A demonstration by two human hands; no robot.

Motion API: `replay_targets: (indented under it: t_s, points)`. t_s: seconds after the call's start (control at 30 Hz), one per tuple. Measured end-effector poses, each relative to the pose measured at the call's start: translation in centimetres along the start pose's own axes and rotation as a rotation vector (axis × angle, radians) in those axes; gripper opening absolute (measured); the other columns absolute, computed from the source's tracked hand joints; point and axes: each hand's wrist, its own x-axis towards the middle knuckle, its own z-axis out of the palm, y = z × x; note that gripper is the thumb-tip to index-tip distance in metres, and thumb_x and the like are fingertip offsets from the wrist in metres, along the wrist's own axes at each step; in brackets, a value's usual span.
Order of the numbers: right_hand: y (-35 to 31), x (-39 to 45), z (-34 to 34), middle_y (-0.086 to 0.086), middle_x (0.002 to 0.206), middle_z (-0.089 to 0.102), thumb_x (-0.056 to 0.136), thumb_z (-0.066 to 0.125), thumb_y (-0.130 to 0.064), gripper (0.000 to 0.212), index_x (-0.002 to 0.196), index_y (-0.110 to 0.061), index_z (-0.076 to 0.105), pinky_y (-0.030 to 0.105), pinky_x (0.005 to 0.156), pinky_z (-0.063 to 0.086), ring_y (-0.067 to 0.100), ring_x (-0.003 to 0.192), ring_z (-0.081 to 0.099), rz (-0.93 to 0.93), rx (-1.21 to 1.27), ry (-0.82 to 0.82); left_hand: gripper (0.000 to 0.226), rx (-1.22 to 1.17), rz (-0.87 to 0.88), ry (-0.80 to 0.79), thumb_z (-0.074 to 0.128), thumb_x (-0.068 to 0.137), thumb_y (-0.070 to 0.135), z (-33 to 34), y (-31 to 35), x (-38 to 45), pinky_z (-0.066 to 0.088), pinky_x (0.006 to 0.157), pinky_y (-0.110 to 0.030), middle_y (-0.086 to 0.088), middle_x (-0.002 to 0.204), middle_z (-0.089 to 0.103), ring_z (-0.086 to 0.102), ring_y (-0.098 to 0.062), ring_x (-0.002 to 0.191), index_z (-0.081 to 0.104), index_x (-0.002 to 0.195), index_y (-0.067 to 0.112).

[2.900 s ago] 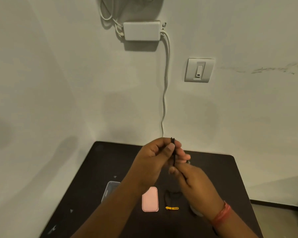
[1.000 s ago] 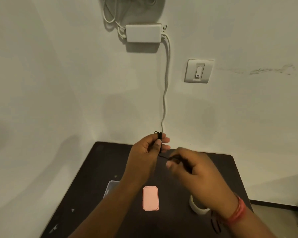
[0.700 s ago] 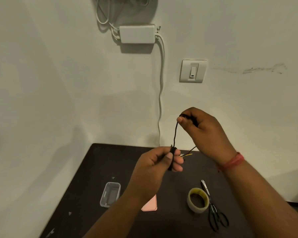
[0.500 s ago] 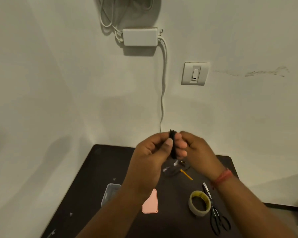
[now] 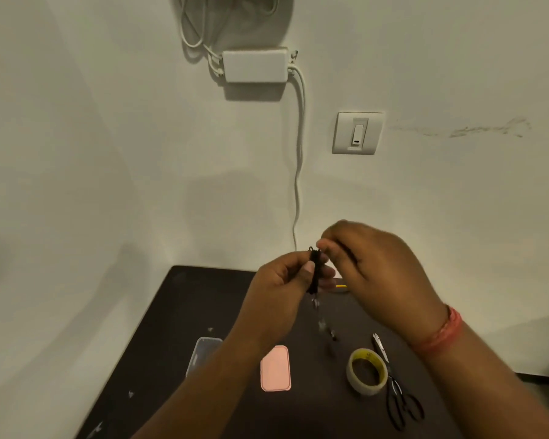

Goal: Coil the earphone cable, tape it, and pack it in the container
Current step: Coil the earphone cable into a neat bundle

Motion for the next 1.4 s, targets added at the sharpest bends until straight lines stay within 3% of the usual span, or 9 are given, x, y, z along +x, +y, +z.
replay_targets:
  t_s: [0.17,0.33,0.4,0.53,0.83,1.0,1.17,1.3,1.4]
  points:
    - [3.2,0.9,1.3,0.0,0.073,0.063,0.096,0.05,-0.034,0.023,0.083,-0.018,0.06,0.038,0.063,0.046,0.017,0.068,0.057,0.177,0.271,0.006,0.028,-0.114,-0.002,-0.092,0.043,0.103,0.006,0.5,0.4,-1.0,0.059,0.085,-0.035,-0.006,0.09,0.074,0.071,-0.023,0.085,0.07,0.109,0.009]
    - [2.8,-1.7,4.5,0.003,0.075,0.064,0.095,0.05,-0.042,0.028,0.082,-0.021,0.063,0.032,0.067,0.047,0.011,0.072,0.06,0.255,0.516,-0.043,0.027,-0.303,0.042,-0.03,0.047,0.099,0.006,0.3,2.3,-0.3,0.059,0.082,-0.032,-0.007,0.092,0.076,0.072,-0.021,0.085,0.073,0.106,0.011]
    - [2.1,-3.0,5.5,-0.005,0.074,0.063,0.098,0.049,-0.034,0.02,0.087,-0.023,0.063,0.019,0.061,0.044,0.006,0.075,0.059,0.207,0.478,-0.104,0.027,-0.295,0.07,0.0,0.046,0.1,0.006,0.0,2.7,0.2,0.059,0.085,-0.032,-0.008,0.097,0.076,0.073,-0.022,0.091,0.071,0.109,0.011]
    - [0.4,-4.6,5.6,-0.016,0.065,0.044,0.098,0.041,-0.041,0.022,0.08,-0.031,0.046,0.018,0.056,0.032,0.007,0.063,0.047,0.105,0.24,-0.229,0.026,-0.176,0.111,0.077,0.046,0.101,0.004,-0.4,2.6,1.5,0.058,0.087,-0.028,-0.004,0.098,0.077,0.075,-0.019,0.094,0.068,0.113,0.01]
    - [0.7,-0.3,0.5,-0.01,0.077,0.06,0.096,0.043,-0.039,0.025,0.085,-0.025,0.06,0.026,0.06,0.043,0.007,0.07,0.054,0.011,0.008,-0.047,0.024,0.054,0.042,-0.041,0.048,0.102,0.012,0.1,0.1,0.3,0.057,0.085,-0.033,-0.004,0.088,0.075,0.071,-0.018,0.087,0.072,0.103,0.011]
    - [2.5,1.3,0.8,-0.005,0.075,0.063,0.092,0.06,-0.029,0.017,0.081,-0.017,0.063,0.027,0.065,0.047,0.013,0.071,0.059,0.149,0.351,0.024,0.027,-0.089,-0.015,-0.124,0.043,0.103,0.011,0.1,0.9,-0.4,0.058,0.085,-0.034,-0.004,0.089,0.073,0.071,-0.02,0.085,0.068,0.11,0.006]
    - [2.7,0.4,3.2,-0.005,0.054,0.056,0.094,0.059,-0.024,0.017,0.08,-0.013,0.059,0.04,0.053,0.043,0.014,0.048,0.051,0.408,0.894,-0.088,0.027,-0.362,-0.013,-0.136,0.045,0.099,0.009,-0.1,2.8,-0.1,0.059,0.079,-0.031,-0.007,0.087,0.074,0.071,-0.019,0.082,0.072,0.105,0.008]
    - [1.2,-1.4,4.6,-0.003,0.058,0.057,0.098,0.045,-0.036,0.035,0.087,-0.005,0.056,0.025,0.041,0.037,0.011,0.041,0.042,0.405,0.954,-0.14,0.026,-0.501,0.018,-0.07,0.046,0.098,0.008,-0.2,3.8,1.0,0.06,0.084,-0.03,-0.011,0.097,0.076,0.073,-0.021,0.091,0.07,0.109,0.005]
    - [-0.1,-2.5,5.0,-0.005,0.06,0.055,0.099,0.041,-0.035,0.026,0.095,-0.015,0.058,0.023,0.045,0.039,0.009,0.045,0.043,0.398,0.892,-0.195,0.027,-0.454,0.055,-0.008,0.044,0.102,0.006,-0.4,3.7,2.0,0.059,0.087,-0.032,-0.01,0.101,0.076,0.073,-0.025,0.099,0.068,0.112,0.006]
